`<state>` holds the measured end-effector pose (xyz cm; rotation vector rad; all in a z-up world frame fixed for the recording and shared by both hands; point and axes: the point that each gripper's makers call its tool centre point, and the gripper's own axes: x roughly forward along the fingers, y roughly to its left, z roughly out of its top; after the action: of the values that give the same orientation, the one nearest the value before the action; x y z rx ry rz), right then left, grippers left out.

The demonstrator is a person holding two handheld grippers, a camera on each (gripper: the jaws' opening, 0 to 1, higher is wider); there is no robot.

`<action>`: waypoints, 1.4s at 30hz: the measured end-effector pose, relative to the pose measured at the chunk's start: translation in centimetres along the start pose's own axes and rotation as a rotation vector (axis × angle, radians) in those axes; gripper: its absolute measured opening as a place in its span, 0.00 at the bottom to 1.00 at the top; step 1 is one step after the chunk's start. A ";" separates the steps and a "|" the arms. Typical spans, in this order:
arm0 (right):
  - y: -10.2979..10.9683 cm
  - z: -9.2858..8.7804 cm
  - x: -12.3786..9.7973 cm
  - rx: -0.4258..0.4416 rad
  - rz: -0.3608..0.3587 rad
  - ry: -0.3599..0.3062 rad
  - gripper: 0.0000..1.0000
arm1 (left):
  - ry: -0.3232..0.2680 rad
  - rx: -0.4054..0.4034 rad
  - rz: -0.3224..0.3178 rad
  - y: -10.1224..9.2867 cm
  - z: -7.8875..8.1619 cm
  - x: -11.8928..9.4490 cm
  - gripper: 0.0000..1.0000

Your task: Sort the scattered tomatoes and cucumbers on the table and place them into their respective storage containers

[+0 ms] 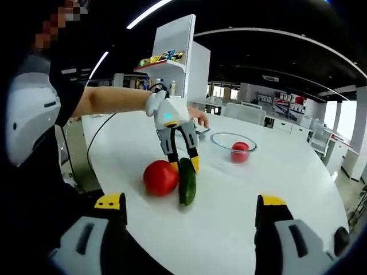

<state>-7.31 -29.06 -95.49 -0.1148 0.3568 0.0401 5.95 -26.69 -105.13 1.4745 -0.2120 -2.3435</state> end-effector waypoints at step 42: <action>0.2 0.3 -0.2 -0.015 -0.018 0.000 0.85 | -0.080 -0.448 0.222 2.8 -1.5 -1.2 0.21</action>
<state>-7.42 -28.82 -95.18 -0.1327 0.3555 0.0254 8.37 -28.70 -103.88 1.0837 0.1191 -2.0971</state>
